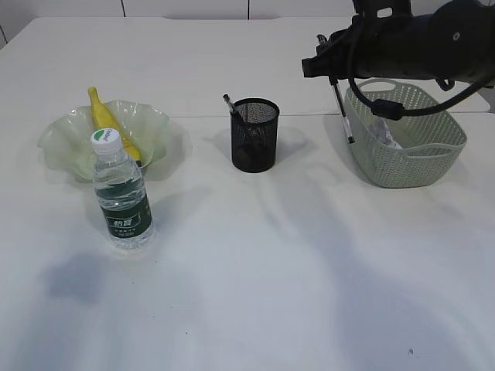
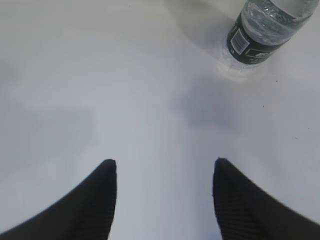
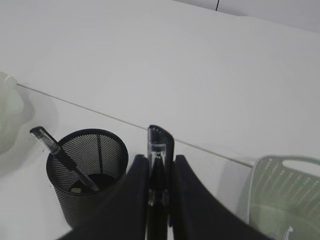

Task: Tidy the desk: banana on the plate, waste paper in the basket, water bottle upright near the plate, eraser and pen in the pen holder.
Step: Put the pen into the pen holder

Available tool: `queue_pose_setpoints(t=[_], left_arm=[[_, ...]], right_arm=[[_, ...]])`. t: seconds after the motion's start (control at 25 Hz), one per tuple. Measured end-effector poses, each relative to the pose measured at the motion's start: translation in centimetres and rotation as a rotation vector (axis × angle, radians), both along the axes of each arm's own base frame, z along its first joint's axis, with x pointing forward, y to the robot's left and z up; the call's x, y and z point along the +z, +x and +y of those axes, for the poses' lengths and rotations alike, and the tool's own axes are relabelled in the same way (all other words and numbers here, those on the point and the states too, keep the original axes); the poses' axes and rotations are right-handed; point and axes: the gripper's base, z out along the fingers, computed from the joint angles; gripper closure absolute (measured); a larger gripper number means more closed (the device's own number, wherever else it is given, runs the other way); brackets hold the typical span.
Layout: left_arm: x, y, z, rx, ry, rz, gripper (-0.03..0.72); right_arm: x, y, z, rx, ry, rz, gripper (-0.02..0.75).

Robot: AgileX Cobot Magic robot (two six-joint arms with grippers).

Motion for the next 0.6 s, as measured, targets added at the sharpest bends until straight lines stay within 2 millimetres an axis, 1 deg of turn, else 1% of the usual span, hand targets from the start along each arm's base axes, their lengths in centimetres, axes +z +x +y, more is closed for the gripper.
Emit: queue_pose_setpoints(t=[0.16,0.32,0.6], left_arm=[[0.0,0.0,0.0,0.000,0.000,0.000,0.263],[0.0,0.0,0.0,0.000,0.000,-0.006,0.263],[0.1,0.1,0.0,0.001,0.000,-0.011,0.263]], right_arm=[[0.4,0.2,0.2,-0.001,0.003,-0.043,0.673],[0.7,1.1,0.4,-0.018,0.034,-0.073,0.673],[0.6,1.9,0.7,-0.035,0.109,-0.114,0.673]])
